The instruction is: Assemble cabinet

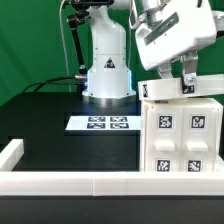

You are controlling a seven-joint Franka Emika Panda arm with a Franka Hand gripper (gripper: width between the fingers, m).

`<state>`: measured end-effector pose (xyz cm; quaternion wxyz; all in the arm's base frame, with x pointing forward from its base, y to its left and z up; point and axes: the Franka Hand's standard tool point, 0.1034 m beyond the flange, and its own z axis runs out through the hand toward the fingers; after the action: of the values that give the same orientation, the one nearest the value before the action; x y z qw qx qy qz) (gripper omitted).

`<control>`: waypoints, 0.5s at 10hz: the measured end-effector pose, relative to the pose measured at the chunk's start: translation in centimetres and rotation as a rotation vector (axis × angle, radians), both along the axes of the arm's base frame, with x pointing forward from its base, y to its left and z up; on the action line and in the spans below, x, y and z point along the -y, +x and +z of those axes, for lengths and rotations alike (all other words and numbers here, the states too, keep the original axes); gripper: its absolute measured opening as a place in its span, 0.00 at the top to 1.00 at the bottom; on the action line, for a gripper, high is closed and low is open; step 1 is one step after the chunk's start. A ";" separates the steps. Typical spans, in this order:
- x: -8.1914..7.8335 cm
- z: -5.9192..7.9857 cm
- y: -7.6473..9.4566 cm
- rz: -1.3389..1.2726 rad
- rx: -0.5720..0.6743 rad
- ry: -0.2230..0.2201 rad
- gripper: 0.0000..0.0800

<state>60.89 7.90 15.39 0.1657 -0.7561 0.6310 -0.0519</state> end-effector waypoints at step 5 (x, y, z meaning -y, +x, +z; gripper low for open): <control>0.0 0.0 0.0 -0.289 -0.067 0.117 0.30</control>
Offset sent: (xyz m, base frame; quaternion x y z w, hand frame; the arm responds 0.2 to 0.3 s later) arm -0.0005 -0.0030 -0.0074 -0.0270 -0.0153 0.2161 0.9759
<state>60.91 7.86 15.35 0.1791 -0.6478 0.7403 -0.0133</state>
